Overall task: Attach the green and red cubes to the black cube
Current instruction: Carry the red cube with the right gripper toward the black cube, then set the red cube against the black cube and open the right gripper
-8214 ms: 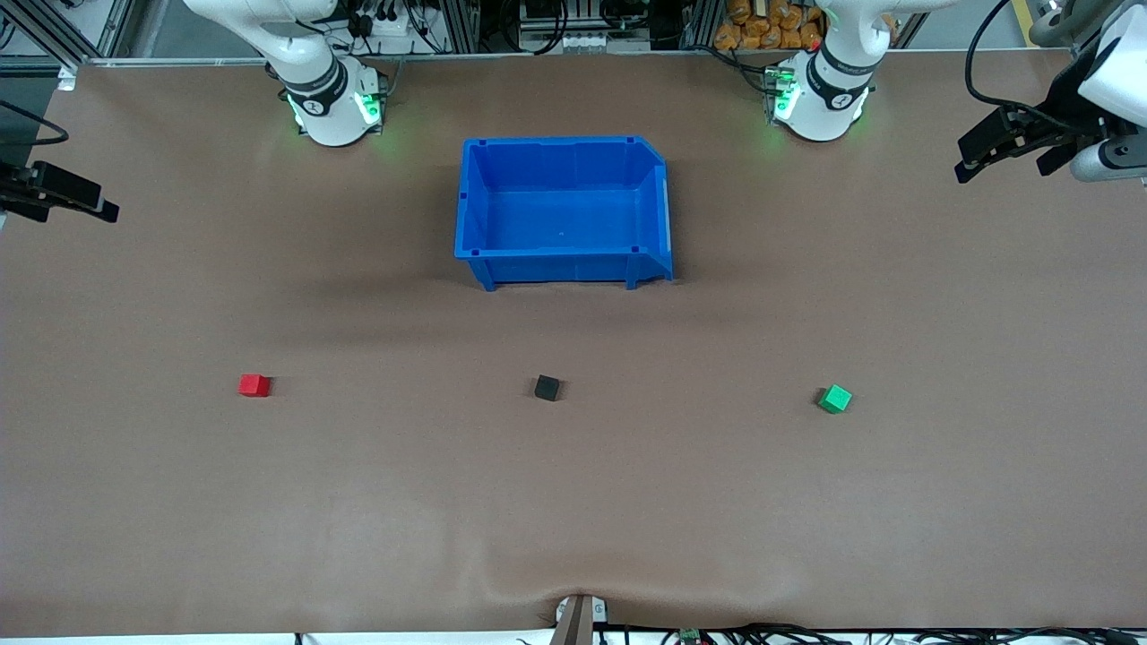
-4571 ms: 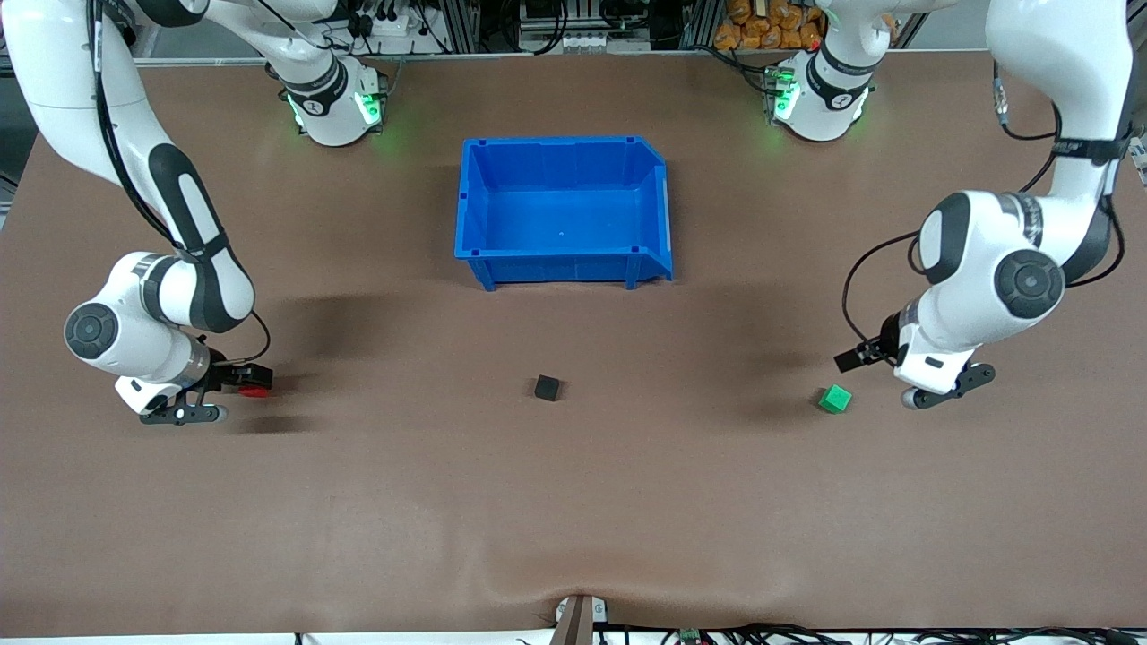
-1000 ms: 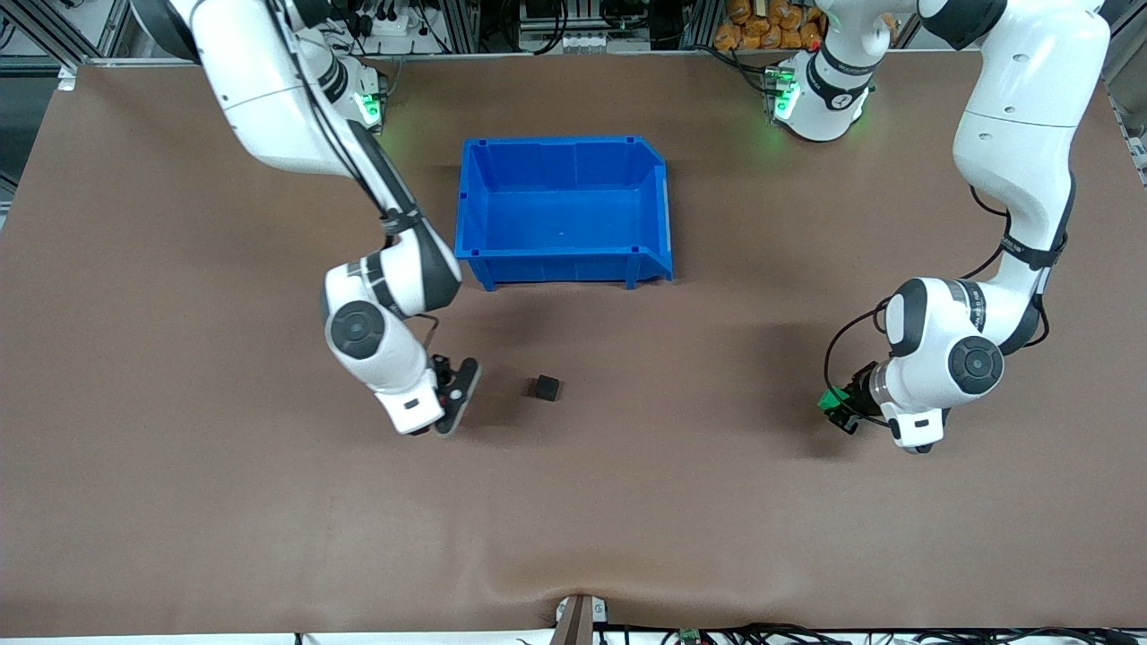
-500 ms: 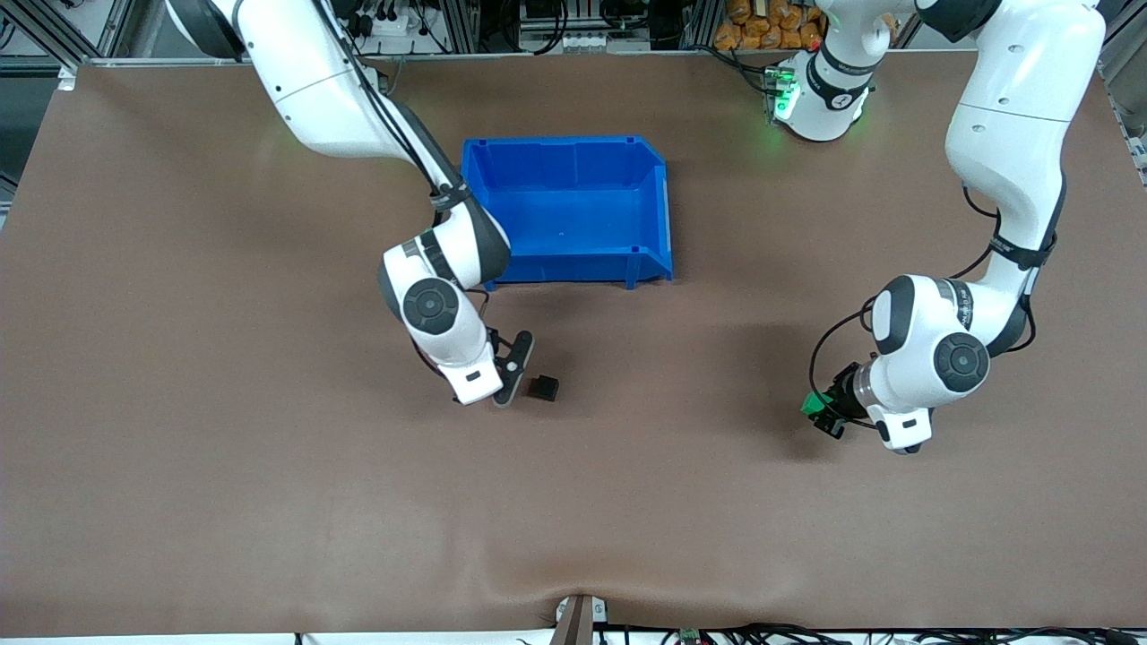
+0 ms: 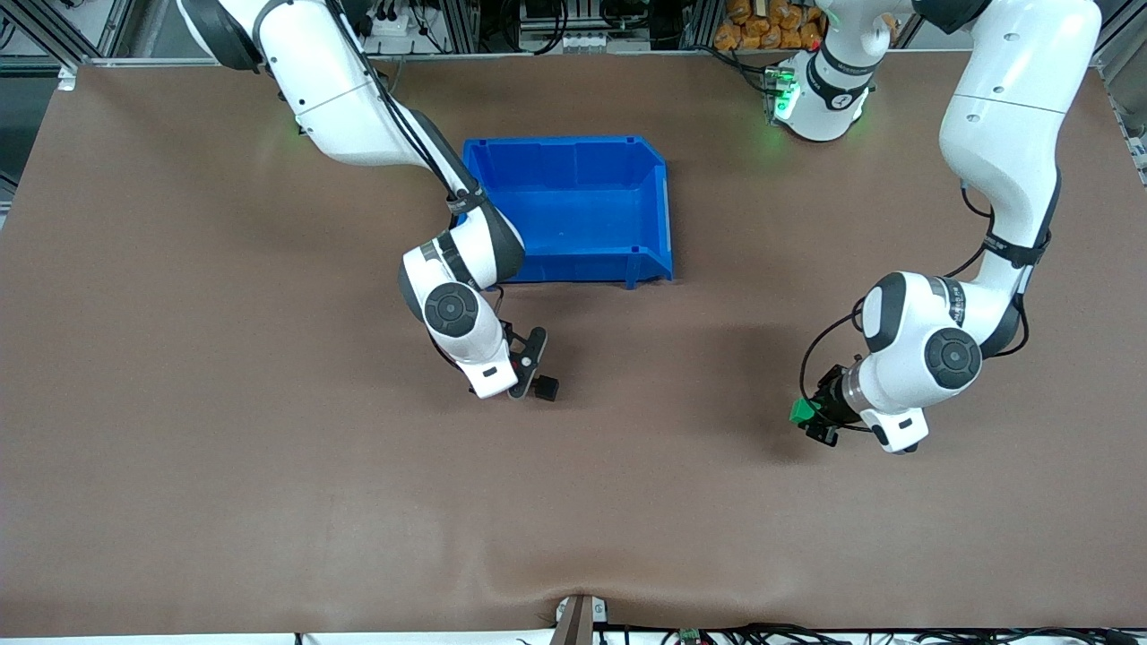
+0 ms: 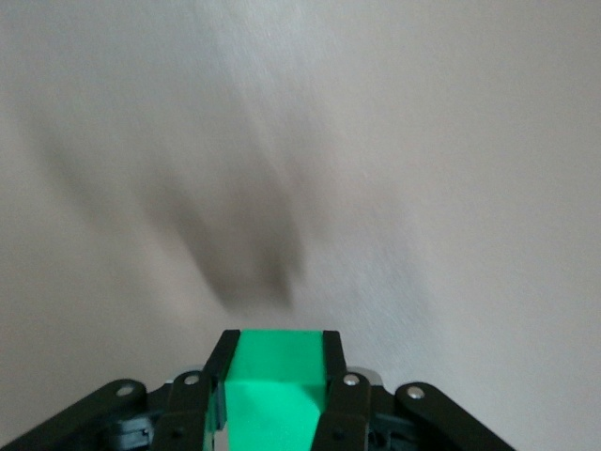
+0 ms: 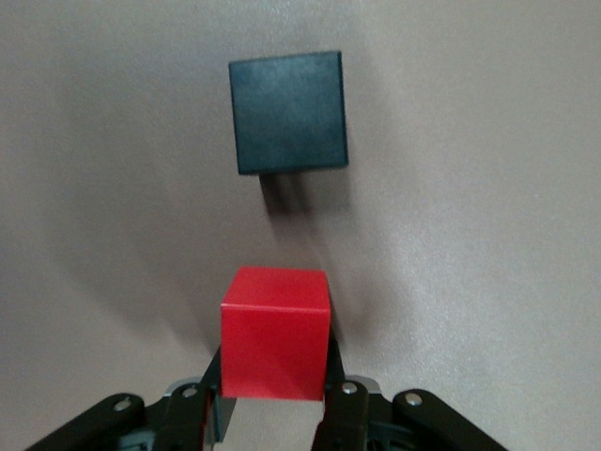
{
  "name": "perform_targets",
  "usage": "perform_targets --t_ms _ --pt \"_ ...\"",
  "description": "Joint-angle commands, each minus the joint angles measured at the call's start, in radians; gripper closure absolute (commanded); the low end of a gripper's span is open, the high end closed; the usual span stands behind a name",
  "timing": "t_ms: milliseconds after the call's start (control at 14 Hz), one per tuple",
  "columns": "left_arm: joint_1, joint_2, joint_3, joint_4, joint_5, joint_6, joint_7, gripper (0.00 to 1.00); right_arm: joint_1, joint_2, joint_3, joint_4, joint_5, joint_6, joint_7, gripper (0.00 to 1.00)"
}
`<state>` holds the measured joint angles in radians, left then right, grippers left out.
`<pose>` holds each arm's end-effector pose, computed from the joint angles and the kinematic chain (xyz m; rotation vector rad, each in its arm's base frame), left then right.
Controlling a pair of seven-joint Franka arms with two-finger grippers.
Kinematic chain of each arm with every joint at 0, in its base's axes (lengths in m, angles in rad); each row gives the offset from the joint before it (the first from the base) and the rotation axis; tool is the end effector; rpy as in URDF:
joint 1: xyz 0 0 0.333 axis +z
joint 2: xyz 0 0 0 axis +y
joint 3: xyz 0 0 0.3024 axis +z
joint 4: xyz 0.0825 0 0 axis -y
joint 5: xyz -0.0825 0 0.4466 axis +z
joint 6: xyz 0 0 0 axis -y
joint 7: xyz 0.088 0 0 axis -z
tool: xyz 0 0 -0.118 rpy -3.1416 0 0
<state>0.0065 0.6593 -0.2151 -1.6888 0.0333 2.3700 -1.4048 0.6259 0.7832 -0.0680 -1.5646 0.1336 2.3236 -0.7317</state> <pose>0.7059 -0.1396 0.1605 2.4926 1.7403 -0.0783 0.6184 0.3948 0.1158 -2.5372 -1.7665 0.0262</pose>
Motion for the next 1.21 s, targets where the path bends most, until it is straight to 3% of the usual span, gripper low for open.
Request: perform_targets --t_ms 0,643,786,857,1000,1143 --pt "-0.054 -0.015 0.003 0.024 -0.029 -0.011 -0.106 1.0 0.009 0.068 0.0 0.093 0.009 -0.007 0.012 1.0" --pt "-0.138 -0.01 0.003 0.087 -0.026 -0.014 -0.333 1.0 0.009 0.11 0.0 0.161 0.008 -0.004 0.012 0.95" --pt "-0.152 -0.006 0.0 0.106 -0.026 -0.014 -0.368 1.0 0.011 0.114 0.0 0.167 0.008 -0.001 0.011 0.88" --pt "-0.161 -0.004 0.0 0.113 -0.027 -0.014 -0.388 1.0 0.011 0.116 0.0 0.175 0.008 -0.001 0.011 0.71" --pt "-0.172 -0.004 0.0 0.115 -0.027 -0.014 -0.42 1.0 0.018 0.12 0.0 0.178 0.008 -0.001 0.012 0.0" --pt "-0.184 0.003 0.0 0.132 -0.056 -0.014 -0.431 1.0 0.02 0.12 0.0 0.178 0.008 -0.003 0.012 0.0"
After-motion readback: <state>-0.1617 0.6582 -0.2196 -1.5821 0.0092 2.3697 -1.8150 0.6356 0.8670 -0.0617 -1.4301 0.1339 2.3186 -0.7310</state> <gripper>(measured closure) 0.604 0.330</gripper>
